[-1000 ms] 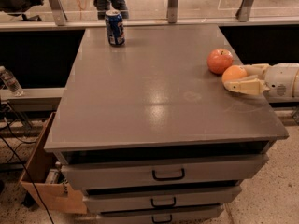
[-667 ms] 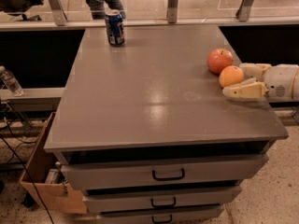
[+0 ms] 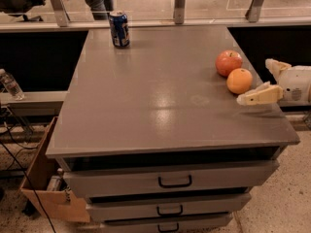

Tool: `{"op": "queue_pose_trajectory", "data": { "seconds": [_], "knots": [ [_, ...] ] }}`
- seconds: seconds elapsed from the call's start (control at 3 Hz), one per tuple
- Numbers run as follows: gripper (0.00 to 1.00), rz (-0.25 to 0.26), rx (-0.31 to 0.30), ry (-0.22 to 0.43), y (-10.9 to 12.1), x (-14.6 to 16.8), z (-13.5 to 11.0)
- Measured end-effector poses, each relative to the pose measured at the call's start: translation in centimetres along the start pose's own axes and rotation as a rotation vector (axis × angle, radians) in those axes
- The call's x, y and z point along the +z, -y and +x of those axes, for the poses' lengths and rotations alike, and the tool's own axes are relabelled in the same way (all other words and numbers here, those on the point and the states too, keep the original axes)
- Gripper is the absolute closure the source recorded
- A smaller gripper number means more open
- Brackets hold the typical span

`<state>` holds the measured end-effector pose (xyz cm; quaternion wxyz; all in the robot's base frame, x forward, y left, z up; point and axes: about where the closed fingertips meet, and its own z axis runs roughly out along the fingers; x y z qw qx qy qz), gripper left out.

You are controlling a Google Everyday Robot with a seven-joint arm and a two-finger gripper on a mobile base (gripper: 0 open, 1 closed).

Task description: Move orange near apple

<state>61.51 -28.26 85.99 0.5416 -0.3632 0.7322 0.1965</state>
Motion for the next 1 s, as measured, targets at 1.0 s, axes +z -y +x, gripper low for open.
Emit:
{"op": "queue_pose_trajectory", "data": {
  "seconds": [1.0],
  "knots": [
    [0.0, 0.152, -0.132, -0.027, -2.7, -14.1, -7.0]
  ]
}}
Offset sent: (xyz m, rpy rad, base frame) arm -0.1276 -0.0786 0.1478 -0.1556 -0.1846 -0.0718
